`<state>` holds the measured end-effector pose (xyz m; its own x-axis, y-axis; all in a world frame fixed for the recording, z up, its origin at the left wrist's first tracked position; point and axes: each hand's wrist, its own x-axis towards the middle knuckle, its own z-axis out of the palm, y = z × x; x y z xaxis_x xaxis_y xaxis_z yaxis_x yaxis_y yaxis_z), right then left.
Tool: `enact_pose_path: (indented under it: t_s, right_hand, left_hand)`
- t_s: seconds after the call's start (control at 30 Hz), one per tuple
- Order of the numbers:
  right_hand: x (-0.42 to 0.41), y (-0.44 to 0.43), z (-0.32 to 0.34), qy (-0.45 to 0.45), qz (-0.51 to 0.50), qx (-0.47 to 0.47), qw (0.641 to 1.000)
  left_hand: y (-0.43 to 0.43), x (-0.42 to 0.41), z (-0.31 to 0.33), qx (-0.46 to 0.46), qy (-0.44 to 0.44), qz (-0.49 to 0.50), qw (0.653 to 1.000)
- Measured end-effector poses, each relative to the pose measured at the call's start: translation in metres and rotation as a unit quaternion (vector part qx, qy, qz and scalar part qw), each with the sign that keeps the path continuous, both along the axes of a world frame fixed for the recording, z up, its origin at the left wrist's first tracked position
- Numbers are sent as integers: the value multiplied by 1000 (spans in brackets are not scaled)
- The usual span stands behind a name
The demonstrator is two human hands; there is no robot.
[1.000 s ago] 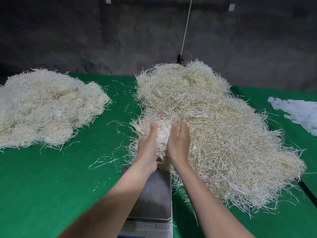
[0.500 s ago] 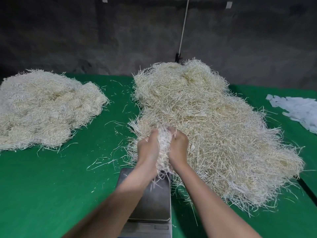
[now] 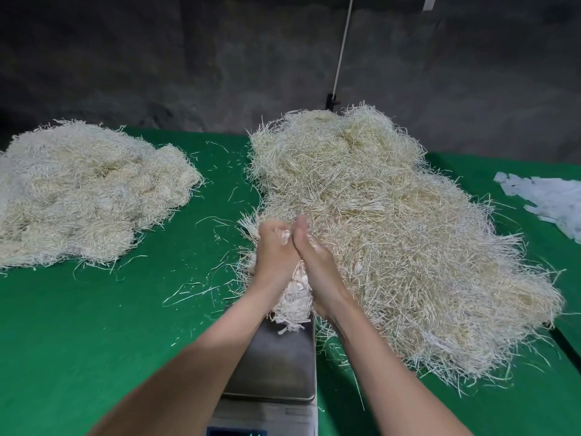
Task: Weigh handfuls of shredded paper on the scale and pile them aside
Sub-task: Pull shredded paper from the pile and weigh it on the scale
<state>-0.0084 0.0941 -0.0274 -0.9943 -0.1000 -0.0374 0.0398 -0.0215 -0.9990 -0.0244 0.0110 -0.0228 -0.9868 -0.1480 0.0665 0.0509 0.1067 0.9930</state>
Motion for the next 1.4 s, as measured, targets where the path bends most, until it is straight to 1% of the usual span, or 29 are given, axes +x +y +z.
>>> enact_pose_path:
  t_s: [0.03, 0.07, 0.1, 0.13, 0.17, 0.2, 0.23, 0.27, 0.3, 0.33, 0.4, 0.43, 0.47, 0.5, 0.53, 0.57, 0.6, 0.7, 0.77, 0.83, 0.9, 1.03, 1.13, 1.2, 1.23, 1.3, 1.33, 1.37, 1.4]
  right_hand:
    - [-1, 0, 3, -24, -27, -5, 999]
    - [-4, 2, 6, -51, -74, -33, 995]
    - [-7, 5, 7, -77, -120, -75, 987]
    - [-10, 8, 8, -85, -160, -109, 977]
    - [-13, 11, 9, -79, -196, -126, 969]
    - [-15, 14, 10, -63, -220, -118, 966]
    - [-17, 16, 10, -35, -229, -82, 969]
    - [-15, 16, 7, 13, -225, -20, 974]
    - [-9, 13, 3, 69, -215, 60, 972]
    - [0, 7, -4, 128, -203, 137, 961]
    - [18, -11, -23, 226, -176, 251, 925]
    - [24, -20, -27, 256, -164, 283, 910]
    - [23, -24, -27, 261, -165, 295, 904]
    - [16, -21, -24, 239, -171, 275, 915]
    - [8, -14, -17, 203, -179, 232, 934]
    - [1, -9, -11, 176, -193, 194, 946]
    - [-1, -8, -11, 174, -211, 166, 947]
    - [17, -34, -19, 158, -229, 158, 947]
    - [16, -37, -19, 140, -214, 174, 951]
    - [2, -19, -14, 97, -201, 131, 966]
    - [2, -13, -13, 100, -216, 112, 965]
    - [23, -37, -25, 91, -211, 140, 963]
    - [16, -16, -23, 97, -181, 123, 971]
    - [17, -1, -19, 104, -160, 172, 967]
    - [18, 5, -18, 112, -162, 182, 963]
    - [19, 14, -8, 128, -143, 126, 973]
    - [18, 17, -2, 122, -100, 76, 985]
    - [17, 17, 2, 110, -36, 67, 991]
    - [18, 14, 5, 101, 27, 102, 989]
  left_hand:
    - [1, 0, -2, 32, 18, 22, 999]
    - [0, 1, -5, 38, 30, 51, 998]
    - [-3, 2, -10, 21, 13, 68, 997]
    - [-7, 4, -17, 16, -25, 55, 998]
    - [-8, 10, -21, 50, -76, 12, 996]
    - [-6, 18, -23, 130, -141, -49, 980]
    - [-3, 22, -24, 225, -199, -105, 948]
    - [-1, 22, -22, 302, -220, -133, 918]
    - [-1, 17, -19, 358, -228, -122, 897]
    - [-3, 12, -13, 394, -233, -95, 884]
    - [-10, -5, -10, 421, -223, -8, 879]
    - [-12, -7, -10, 401, -216, 32, 890]
    - [-10, -3, -9, 348, -206, 55, 913]
    - [-5, 1, -13, 275, -203, 71, 937]
    - [1, 9, -15, 238, -205, 85, 946]
    - [4, 12, -15, 230, -219, 87, 944]
    - [3, 12, -12, 231, -222, 88, 943]
    - [-13, 0, 9, 178, -145, 89, 969]
    - [-13, -2, 9, 165, -145, 104, 970]
    - [-4, 10, 3, 177, -185, 68, 964]
    - [-2, 17, 0, 201, -239, 32, 950]
    - [-17, 8, 8, 217, -212, 49, 952]
    - [-9, 20, -3, 172, -252, 10, 952]
    - [-6, 24, -5, 167, -259, -26, 951]
    - [-8, 22, -4, 136, -253, -36, 957]
    - [-14, 16, 3, 65, -242, -43, 967]
    - [-15, 13, 4, 30, -242, -59, 968]
    - [-14, 12, 5, 1, -245, -76, 967]
    - [-12, 13, 7, -8, -252, -93, 963]
